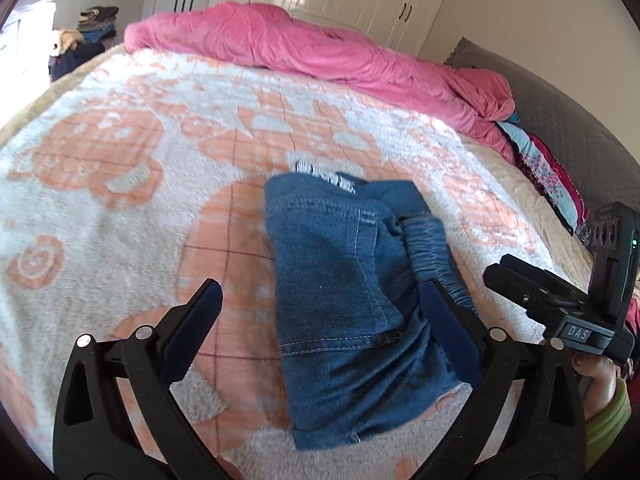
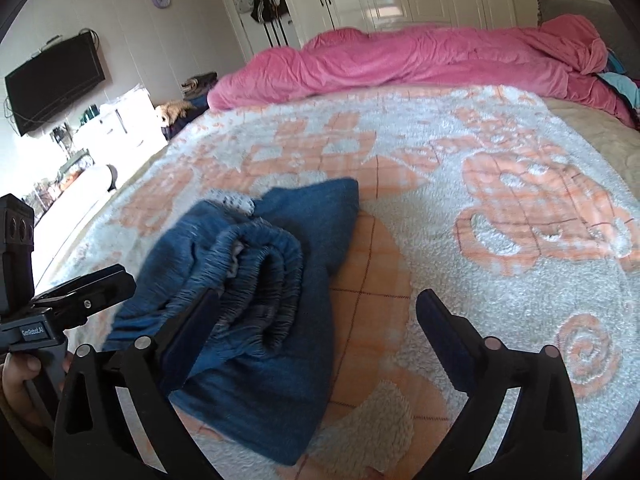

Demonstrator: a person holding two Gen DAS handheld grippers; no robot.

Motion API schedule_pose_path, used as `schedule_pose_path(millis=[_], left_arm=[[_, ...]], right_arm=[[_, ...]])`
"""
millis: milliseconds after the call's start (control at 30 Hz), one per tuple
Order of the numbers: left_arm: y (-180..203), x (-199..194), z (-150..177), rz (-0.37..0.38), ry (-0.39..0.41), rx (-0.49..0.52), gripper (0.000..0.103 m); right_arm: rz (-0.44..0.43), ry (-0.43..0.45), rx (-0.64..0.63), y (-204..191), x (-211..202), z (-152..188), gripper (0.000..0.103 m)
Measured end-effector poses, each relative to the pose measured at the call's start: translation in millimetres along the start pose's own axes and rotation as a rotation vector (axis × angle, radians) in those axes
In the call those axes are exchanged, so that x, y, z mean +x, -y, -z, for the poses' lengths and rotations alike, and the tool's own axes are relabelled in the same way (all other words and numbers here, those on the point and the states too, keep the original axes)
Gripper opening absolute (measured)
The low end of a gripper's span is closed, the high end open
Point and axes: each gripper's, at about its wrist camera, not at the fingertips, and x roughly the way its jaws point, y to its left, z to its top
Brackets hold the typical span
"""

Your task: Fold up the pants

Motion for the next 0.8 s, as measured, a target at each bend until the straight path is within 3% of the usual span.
schedule_pose_path(millis=[367,800], left_arm=[[12.9,-43.7,7.2,-0.037,0.066,0.030,0.093],[15.0,-85.8,43.1,-0.077,0.112,0.014,0.094]], right_arm=[[0.012,0.143,0.006,-11.2,-55.3,2.5,0.098],[-0.003,0.158,0.021,-21.2,-94.8,45.5,0.098]])
